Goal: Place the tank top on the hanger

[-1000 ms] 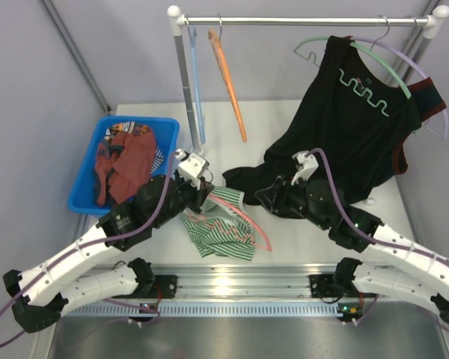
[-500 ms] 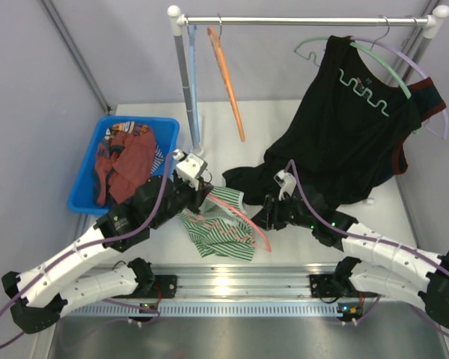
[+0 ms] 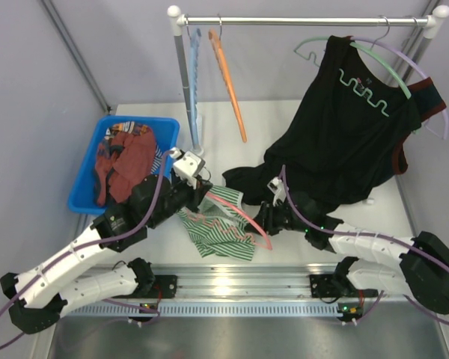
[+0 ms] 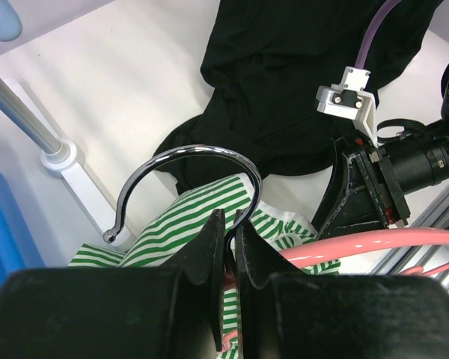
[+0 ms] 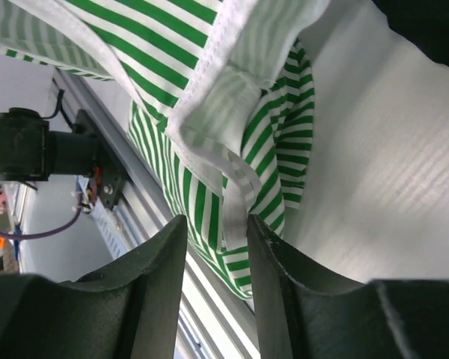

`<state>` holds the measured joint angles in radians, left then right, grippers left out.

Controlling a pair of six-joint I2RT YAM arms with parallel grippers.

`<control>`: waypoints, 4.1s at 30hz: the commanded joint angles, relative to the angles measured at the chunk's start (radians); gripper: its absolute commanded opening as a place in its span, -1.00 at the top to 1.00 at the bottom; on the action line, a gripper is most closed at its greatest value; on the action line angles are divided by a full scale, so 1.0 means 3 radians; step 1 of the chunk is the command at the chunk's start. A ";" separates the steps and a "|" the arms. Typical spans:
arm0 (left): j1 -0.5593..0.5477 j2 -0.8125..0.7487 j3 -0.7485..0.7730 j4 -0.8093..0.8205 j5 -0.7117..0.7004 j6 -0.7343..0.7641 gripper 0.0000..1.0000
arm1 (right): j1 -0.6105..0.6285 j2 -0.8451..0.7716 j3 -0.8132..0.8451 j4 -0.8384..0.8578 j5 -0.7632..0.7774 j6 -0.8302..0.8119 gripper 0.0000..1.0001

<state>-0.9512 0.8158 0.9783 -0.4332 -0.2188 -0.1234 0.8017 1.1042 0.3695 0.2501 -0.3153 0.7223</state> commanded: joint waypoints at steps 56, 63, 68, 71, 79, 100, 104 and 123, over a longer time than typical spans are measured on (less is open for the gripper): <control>-0.0015 -0.0413 -0.0096 0.0549 -0.1301 0.0079 1.00 | -0.1389 -0.1364 -0.1012 0.2373 -0.1327 0.1990 1.00; -0.0015 -0.0393 -0.0116 0.0564 -0.1490 0.0079 1.00 | -0.1399 -0.1415 -0.0853 0.2265 -0.1388 0.2020 1.00; -0.0015 -0.0383 -0.0132 0.0595 -0.1592 0.0069 1.00 | -0.1404 -0.1538 -0.0802 0.2143 -0.1439 0.1990 1.00; -0.0015 -0.0388 -0.0147 0.0610 -0.1577 0.0074 1.00 | -0.1404 -0.1589 -0.0751 0.2040 -0.1444 0.1959 1.00; -0.0015 -0.0383 -0.0193 0.0646 -0.1704 0.0064 1.00 | -0.1399 -0.1569 -0.0511 0.1959 -0.1531 0.1990 1.00; -0.0020 -0.0342 -0.0081 0.0677 -0.1781 -0.0136 1.00 | -0.0535 -0.1436 -0.0014 0.0256 -0.0831 0.0727 1.00; -0.0020 -0.0347 -0.0060 0.0621 -0.1802 -0.0156 1.00 | -0.0540 -0.1426 -0.0045 0.0317 -0.0851 0.0701 1.00; -0.0020 -0.0301 -0.0310 0.0636 -0.1822 -0.0110 1.00 | -0.0581 -0.1288 0.0379 0.0941 -0.0861 0.1079 1.00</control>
<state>-0.9611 0.7246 0.8974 -0.2981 -0.7326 -0.1589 0.6254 0.7052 0.4213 0.4347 -0.5682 1.0256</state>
